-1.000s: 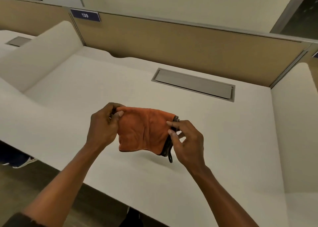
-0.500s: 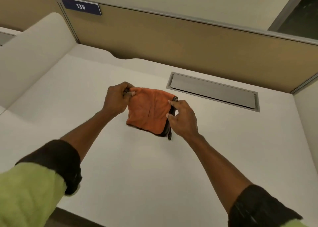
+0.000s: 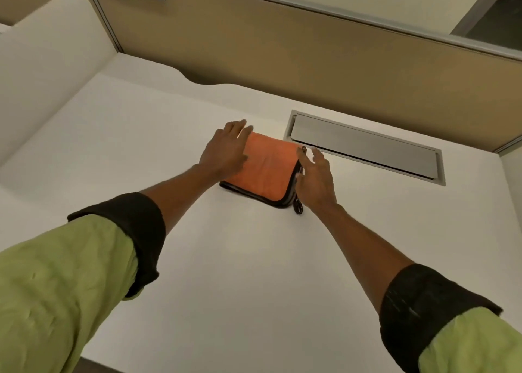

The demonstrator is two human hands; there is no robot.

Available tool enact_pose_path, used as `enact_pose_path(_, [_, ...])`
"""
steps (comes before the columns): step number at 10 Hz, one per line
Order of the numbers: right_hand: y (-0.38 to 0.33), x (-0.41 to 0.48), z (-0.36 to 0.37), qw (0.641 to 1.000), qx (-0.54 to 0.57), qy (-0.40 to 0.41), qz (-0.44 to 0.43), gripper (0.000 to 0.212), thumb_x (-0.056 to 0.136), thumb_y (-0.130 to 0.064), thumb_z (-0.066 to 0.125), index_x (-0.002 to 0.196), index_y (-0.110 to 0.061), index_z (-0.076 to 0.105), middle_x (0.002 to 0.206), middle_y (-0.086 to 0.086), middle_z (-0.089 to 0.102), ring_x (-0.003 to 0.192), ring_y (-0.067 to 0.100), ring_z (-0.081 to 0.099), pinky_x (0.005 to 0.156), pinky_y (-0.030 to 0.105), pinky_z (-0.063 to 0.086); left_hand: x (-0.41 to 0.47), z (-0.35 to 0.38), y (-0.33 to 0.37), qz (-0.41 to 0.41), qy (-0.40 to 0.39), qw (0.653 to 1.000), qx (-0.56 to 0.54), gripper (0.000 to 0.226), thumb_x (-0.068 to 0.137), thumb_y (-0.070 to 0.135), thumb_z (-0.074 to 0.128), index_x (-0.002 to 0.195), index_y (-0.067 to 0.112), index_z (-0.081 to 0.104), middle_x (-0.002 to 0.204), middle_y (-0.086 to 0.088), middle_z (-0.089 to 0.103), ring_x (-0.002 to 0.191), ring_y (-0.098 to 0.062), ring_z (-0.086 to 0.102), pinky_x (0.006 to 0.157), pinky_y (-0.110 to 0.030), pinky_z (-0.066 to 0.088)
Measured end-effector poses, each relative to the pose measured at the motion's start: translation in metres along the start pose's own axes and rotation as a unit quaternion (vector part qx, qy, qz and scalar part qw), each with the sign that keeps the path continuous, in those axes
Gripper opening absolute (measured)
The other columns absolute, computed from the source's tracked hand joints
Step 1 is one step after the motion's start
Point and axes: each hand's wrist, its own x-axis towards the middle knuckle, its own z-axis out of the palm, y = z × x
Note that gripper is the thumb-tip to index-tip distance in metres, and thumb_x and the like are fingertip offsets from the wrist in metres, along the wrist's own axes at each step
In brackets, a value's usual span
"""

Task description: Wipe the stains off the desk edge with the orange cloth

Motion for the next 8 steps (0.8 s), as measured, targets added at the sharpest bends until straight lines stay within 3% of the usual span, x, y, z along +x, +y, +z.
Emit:
enact_pose_path(1, [-0.007, -0.009, 0.013, 0.999, -0.011, -0.043, -0.013, 0.076, 0.104, -0.032, 0.057, 0.167, -0.015, 0.019, 0.174, 0.015, 0.016, 0.159, 0.035, 0.02, 0.125, 0.051, 0.034, -0.002, 0.009, -0.007, 0.096, -0.089, 0.99, 0.053, 0.097, 0.101, 0.049, 0.073, 0.174, 0.013, 0.021, 0.186, -0.013, 0.004, 0.173, -0.032, 0.004, 0.136, -0.05, 0.019])
enact_pose_path(2, [-0.013, -0.009, 0.033, 0.993, -0.059, -0.099, -0.038, 0.078, 0.102, -0.05, 0.057, 0.163, -0.013, 0.025, 0.171, 0.015, 0.021, 0.158, 0.035, 0.023, 0.12, 0.052, 0.039, -0.004, 0.019, -0.02, 0.134, -0.168, 0.967, 0.135, 0.106, 0.103, 0.073, 0.055, 0.176, 0.012, 0.01, 0.186, -0.012, -0.003, 0.173, -0.03, -0.005, 0.139, -0.047, 0.0])
enact_pose_path(3, [-0.007, 0.0, 0.042, 0.981, -0.139, -0.133, -0.032, 0.075, 0.103, -0.056, 0.053, 0.155, -0.005, 0.034, 0.169, 0.021, 0.022, 0.159, 0.041, 0.02, 0.123, 0.053, 0.035, -0.014, 0.031, -0.025, 0.113, -0.221, 0.959, 0.136, 0.12, 0.098, 0.089, 0.035, 0.176, 0.008, -0.007, 0.185, -0.014, -0.013, 0.173, -0.027, -0.012, 0.139, -0.049, -0.007])
enact_pose_path(4, [0.002, 0.004, 0.042, 0.977, -0.15, -0.148, -0.032, 0.083, 0.106, -0.057, 0.046, 0.164, -0.004, 0.021, 0.176, 0.02, 0.006, 0.164, 0.037, 0.006, 0.13, 0.052, 0.023, -0.021, 0.037, -0.024, 0.104, -0.232, 0.958, 0.131, 0.124, 0.096, 0.091, 0.033, 0.174, 0.009, -0.019, 0.183, -0.013, -0.024, 0.171, -0.027, -0.021, 0.139, -0.052, -0.008])
enact_pose_path(5, [0.007, 0.007, 0.037, 0.974, -0.156, -0.157, -0.042, 0.084, 0.105, -0.055, 0.05, 0.166, -0.007, 0.018, 0.177, 0.016, 0.003, 0.165, 0.035, 0.004, 0.132, 0.052, 0.021, -0.022, 0.036, -0.015, 0.083, -0.243, 0.959, 0.122, 0.126, 0.095, 0.092, 0.031, 0.173, 0.008, -0.021, 0.182, -0.014, -0.028, 0.17, -0.028, -0.025, 0.138, -0.054, -0.011])
enact_pose_path(6, [0.006, 0.004, 0.029, 0.972, -0.174, -0.15, -0.041, 0.079, 0.104, -0.052, 0.055, 0.164, -0.009, 0.028, 0.177, 0.014, 0.011, 0.164, 0.037, 0.011, 0.128, 0.053, 0.027, -0.02, 0.03, -0.006, 0.075, -0.249, 0.957, 0.131, 0.127, 0.095, 0.093, 0.031, 0.173, 0.005, -0.017, 0.182, -0.017, -0.025, 0.17, -0.031, -0.023, 0.137, -0.055, -0.011])
enact_pose_path(7, [0.01, -0.009, 0.017, 0.983, -0.14, -0.117, -0.021, 0.061, 0.102, -0.044, 0.059, 0.151, -0.011, 0.044, 0.16, 0.02, 0.039, 0.148, 0.038, 0.037, 0.114, 0.051, 0.044, -0.021, 0.022, 0.008, 0.074, -0.244, 0.957, 0.139, 0.127, 0.094, 0.092, 0.04, 0.175, 0.004, -0.004, 0.183, -0.022, -0.016, 0.171, -0.037, -0.018, 0.137, -0.054, -0.011])
enact_pose_path(8, [0.027, -0.029, 0.004, 0.988, -0.123, -0.091, -0.013, 0.064, 0.104, -0.041, 0.058, 0.157, -0.013, 0.038, 0.159, 0.017, 0.042, 0.147, 0.035, 0.037, 0.114, 0.046, 0.042, -0.03, 0.02, 0.025, 0.1, -0.213, 0.96, 0.15, 0.123, 0.094, 0.089, 0.047, 0.174, 0.004, 0.007, 0.183, -0.024, -0.007, 0.171, -0.042, -0.01, 0.138, -0.054, -0.004])
